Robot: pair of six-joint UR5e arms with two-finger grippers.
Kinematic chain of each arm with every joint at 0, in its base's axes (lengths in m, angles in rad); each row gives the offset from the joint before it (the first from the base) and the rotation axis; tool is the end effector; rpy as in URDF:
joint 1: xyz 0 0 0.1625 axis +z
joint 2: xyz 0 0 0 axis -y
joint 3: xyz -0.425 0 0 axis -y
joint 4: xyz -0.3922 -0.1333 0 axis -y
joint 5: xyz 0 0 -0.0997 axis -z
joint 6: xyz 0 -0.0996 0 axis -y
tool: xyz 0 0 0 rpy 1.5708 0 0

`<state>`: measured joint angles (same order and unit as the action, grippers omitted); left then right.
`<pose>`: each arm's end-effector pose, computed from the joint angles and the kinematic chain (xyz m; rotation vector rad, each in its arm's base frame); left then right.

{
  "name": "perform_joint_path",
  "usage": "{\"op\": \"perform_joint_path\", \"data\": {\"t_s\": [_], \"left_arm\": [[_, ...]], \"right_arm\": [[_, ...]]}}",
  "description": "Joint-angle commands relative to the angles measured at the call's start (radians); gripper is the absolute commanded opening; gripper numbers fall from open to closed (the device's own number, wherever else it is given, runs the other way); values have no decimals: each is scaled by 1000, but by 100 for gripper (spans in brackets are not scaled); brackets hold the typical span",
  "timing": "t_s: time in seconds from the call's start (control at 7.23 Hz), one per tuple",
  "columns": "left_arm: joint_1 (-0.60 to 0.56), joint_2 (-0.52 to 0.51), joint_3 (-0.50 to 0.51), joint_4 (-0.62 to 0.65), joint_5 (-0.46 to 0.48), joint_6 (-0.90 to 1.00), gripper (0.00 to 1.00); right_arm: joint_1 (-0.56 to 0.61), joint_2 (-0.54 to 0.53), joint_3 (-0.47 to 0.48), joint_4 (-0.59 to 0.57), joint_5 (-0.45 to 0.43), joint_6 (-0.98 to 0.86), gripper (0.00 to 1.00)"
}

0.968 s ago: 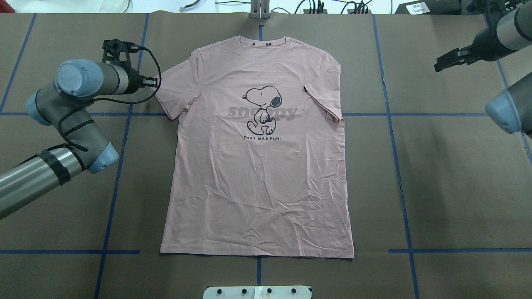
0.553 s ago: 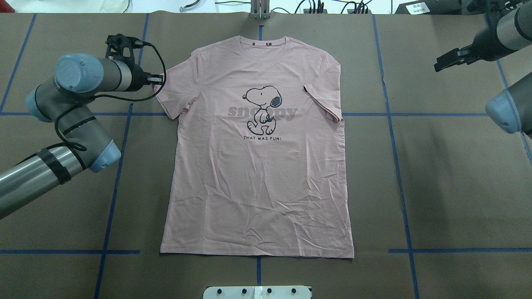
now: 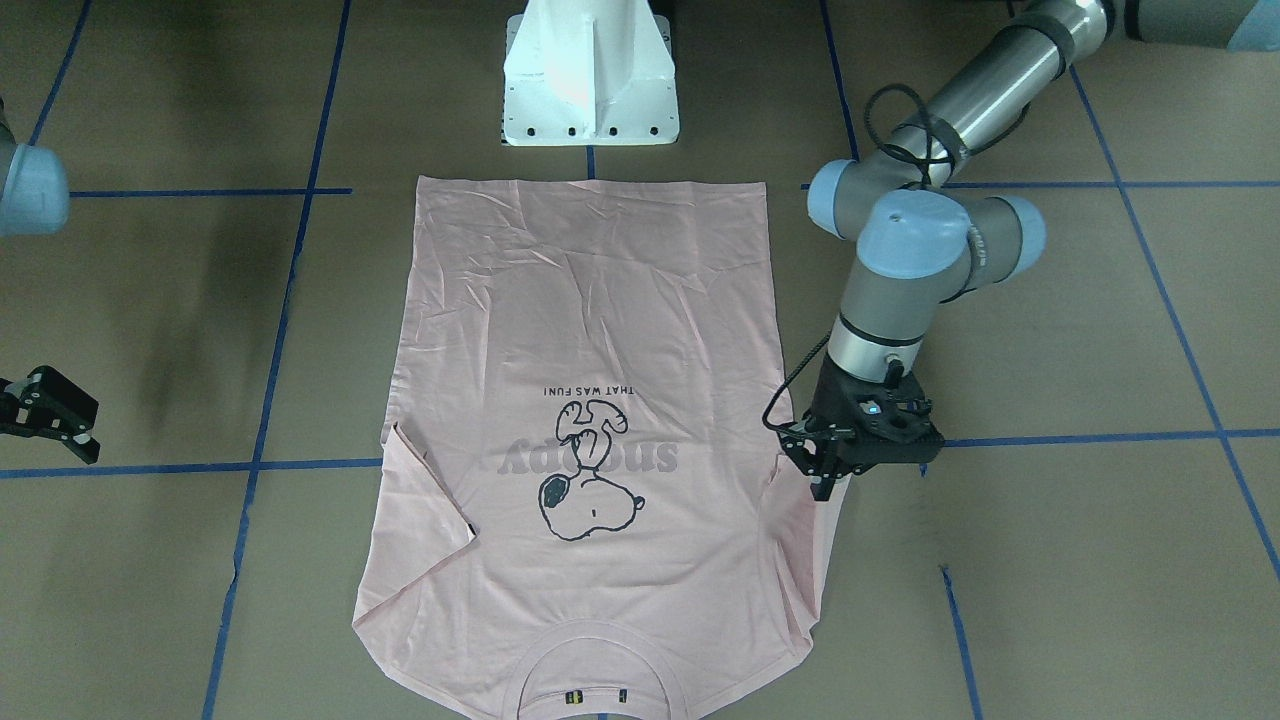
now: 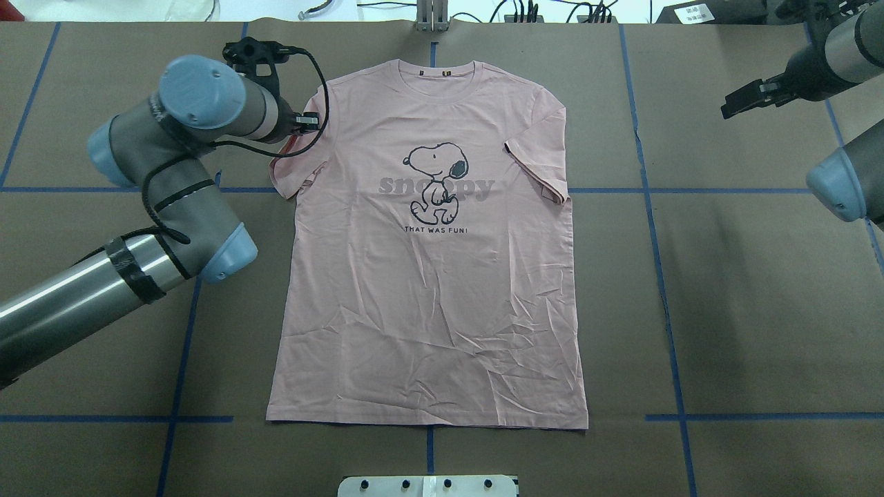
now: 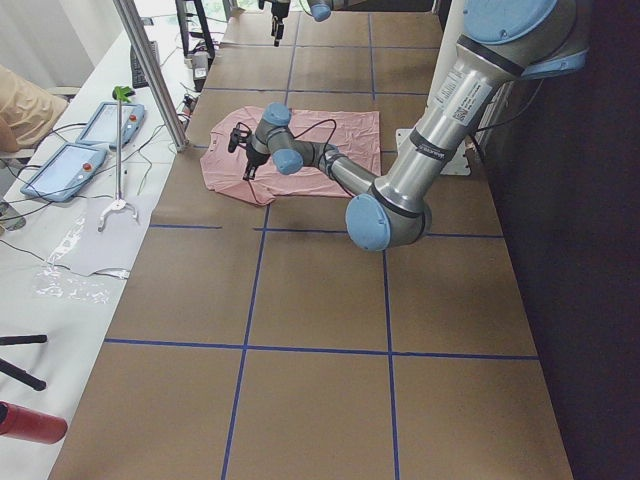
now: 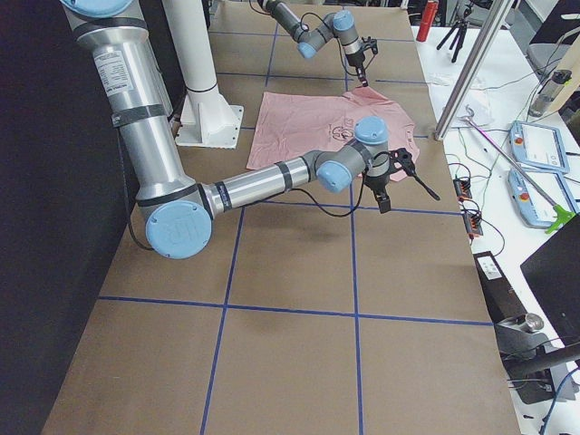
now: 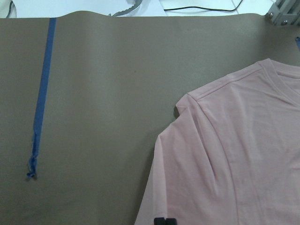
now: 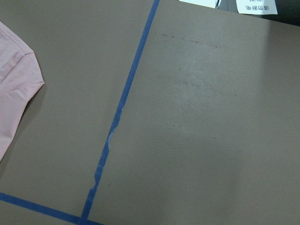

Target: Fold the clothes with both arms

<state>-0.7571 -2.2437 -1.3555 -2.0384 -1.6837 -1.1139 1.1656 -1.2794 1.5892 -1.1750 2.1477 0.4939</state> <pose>0.4655 -0.6078 0.3015 0.4421 0.8207 -0.2260 -0.1741 -0.6061 0.4489 0.3769 -0.7946 -0.1205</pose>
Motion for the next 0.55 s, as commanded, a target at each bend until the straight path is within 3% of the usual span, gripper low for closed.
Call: {"op": "perform_joint_path", "data": {"t_s": [0.0,0.14,0.42], "left_arm": [[32,-168,179,75,36,-82,0],[32,-219,250,72,38,-90,0],[32,-255,295,75,64,-92,0]], "right_arm": [[-1,0,-2,0,0,0,100],[-1,2,-3,0,-2,0,100],[-1,2,-5,0,-2,2,100]]}}
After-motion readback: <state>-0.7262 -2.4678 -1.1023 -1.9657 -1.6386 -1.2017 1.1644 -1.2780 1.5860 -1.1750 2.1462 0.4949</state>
